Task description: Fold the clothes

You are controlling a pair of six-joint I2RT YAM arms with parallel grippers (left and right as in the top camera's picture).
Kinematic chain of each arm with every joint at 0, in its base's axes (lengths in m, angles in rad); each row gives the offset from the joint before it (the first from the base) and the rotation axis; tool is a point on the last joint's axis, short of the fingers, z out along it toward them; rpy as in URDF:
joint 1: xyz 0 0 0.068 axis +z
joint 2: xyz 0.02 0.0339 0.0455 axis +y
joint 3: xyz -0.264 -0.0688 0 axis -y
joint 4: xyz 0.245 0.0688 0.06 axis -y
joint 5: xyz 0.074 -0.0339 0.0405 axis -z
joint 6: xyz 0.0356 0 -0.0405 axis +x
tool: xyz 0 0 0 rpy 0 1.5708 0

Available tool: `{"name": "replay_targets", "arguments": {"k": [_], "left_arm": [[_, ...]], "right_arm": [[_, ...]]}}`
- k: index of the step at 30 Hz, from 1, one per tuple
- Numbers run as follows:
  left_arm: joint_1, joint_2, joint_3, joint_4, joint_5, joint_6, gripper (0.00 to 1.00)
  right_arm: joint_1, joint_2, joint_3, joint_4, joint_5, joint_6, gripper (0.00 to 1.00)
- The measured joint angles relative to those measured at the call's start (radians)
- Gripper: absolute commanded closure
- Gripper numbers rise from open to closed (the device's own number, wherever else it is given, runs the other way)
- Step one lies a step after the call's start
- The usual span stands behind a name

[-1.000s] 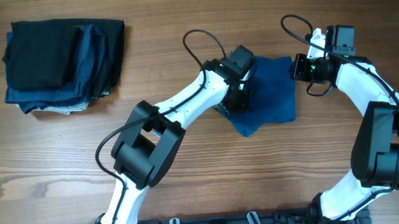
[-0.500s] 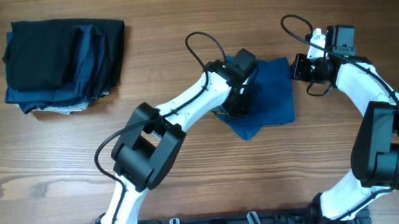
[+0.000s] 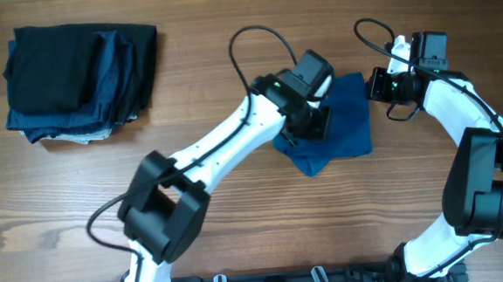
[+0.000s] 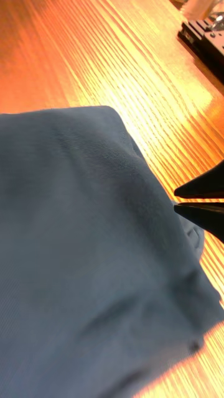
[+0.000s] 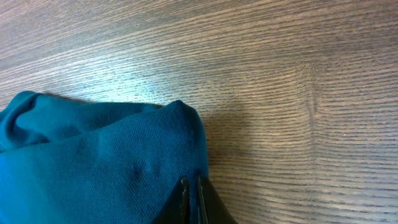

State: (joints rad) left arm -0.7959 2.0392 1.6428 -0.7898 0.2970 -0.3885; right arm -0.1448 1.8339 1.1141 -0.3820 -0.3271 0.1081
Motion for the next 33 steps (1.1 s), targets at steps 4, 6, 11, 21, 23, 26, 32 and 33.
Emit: {"name": "replay_targets", "arguments": {"k": [4, 6, 11, 21, 23, 26, 32, 33], "left_arm": [[-0.026, 0.069, 0.0, 0.002, 0.015, 0.0, 0.96], [-0.037, 0.108, 0.0, -0.004, 0.018, 0.0, 0.96], [-0.062, 0.161, -0.013, -0.004, 0.001, 0.0, 0.96], [-0.074, 0.141, -0.032, 0.009, -0.029, -0.029, 0.96], [-0.073, 0.091, -0.041, 0.005, -0.069, -0.038, 0.96], [-0.068, -0.01, -0.042, -0.006, -0.165, -0.061, 0.96], [-0.013, -0.119, -0.039, -0.048, -0.304, -0.113, 0.96], [-0.004, -0.108, -0.047, -0.047, -0.31, -0.127, 0.96]], "right_arm": [[0.0, 0.0, 0.0, 0.0, 0.0, 0.0, 0.94], [0.0, 0.0, 0.0, 0.0, 0.0, 0.0, 0.94], [0.0, 0.0, 0.0, 0.001, 0.0, 0.0, 0.94], [0.0, 0.0, 0.0, 0.001, 0.0, 0.0, 0.93], [0.0, 0.0, 0.0, 0.001, 0.0, 0.0, 0.93], [0.0, 0.0, 0.0, 0.001, 0.0, 0.0, 0.93], [0.0, 0.0, 0.0, 0.0, 0.0, 0.0, 0.91], [0.0, 0.0, 0.0, 0.0, 0.0, 0.0, 0.91]]}}
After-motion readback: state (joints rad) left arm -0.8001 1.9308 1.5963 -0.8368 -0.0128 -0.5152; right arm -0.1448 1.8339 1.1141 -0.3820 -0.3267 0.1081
